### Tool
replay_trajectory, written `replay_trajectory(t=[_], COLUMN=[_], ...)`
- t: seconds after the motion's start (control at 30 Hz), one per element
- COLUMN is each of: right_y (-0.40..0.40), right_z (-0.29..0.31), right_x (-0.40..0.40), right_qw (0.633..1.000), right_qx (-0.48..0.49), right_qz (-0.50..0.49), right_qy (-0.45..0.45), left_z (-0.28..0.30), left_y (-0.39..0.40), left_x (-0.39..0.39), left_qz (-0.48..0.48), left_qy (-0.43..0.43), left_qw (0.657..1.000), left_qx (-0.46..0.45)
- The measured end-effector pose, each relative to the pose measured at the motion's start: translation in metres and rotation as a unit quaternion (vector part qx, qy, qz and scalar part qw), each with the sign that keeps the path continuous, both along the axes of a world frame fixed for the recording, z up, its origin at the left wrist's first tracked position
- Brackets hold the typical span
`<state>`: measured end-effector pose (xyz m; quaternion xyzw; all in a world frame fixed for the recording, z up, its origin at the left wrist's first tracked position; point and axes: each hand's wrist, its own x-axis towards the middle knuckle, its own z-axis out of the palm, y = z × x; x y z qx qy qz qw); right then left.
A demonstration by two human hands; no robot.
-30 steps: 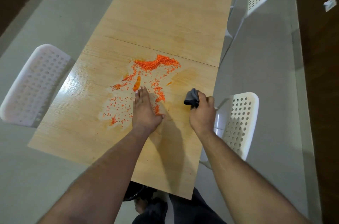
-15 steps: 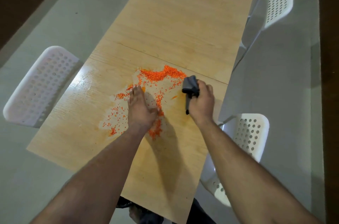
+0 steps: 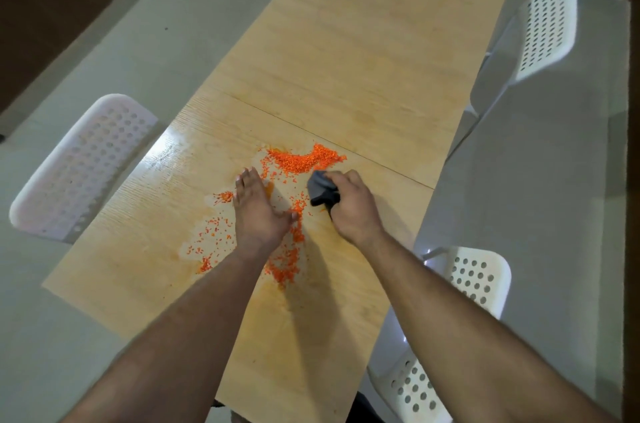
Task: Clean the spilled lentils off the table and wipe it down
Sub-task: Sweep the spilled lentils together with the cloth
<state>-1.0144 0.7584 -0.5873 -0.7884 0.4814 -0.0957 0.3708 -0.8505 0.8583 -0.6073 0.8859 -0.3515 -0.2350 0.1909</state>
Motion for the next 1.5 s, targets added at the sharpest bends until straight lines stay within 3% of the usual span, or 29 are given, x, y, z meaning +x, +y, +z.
replay_trajectory(t=[0.1, 0.2, 0.4, 0.57, 0.9, 1.07, 1.2, 1.37, 1.5], right_y=[0.006, -0.009, -0.080, -0.093, -0.032, -0.051, -0.080, -0.075, -0.066], right_z=[0.005, 0.012, 0.009, 0.003, 0.002, 0.006, 0.005, 0.001, -0.006], right_x=[-0.007, -0.020, -0.016, 0.016, 0.030, 0.023, 0.024, 0.031, 0.031], right_qw=[0.997, 0.995, 0.992, 0.997, 0.983, 0.992, 0.998, 0.996, 0.995], right_qx=[0.033, 0.019, -0.032, -0.031, 0.059, 0.023, -0.001, 0.000, -0.002], right_qz=[0.036, -0.022, -0.117, -0.057, 0.170, 0.087, 0.022, 0.079, 0.068], right_qy=[-0.054, -0.098, -0.028, 0.030, -0.032, -0.082, -0.063, -0.052, -0.079], left_z=[0.002, -0.001, -0.002, -0.002, -0.007, -0.004, 0.002, 0.005, 0.003], left_y=[-0.002, 0.000, 0.001, 0.004, 0.016, 0.024, 0.020, 0.018, 0.016], left_x=[0.006, 0.015, 0.016, 0.018, 0.020, 0.029, 0.023, 0.018, 0.020], left_qz=[-0.004, -0.002, 0.000, 0.007, -0.015, -0.037, -0.028, 0.002, -0.005], left_qy=[-0.005, -0.002, 0.021, 0.024, -0.092, -0.112, -0.114, -0.135, -0.124], left_qw=[1.000, 1.000, 0.999, 0.999, 0.994, 0.990, 0.988, 0.985, 0.986], left_qx=[0.018, 0.028, 0.025, 0.019, -0.057, -0.078, -0.102, -0.107, -0.108])
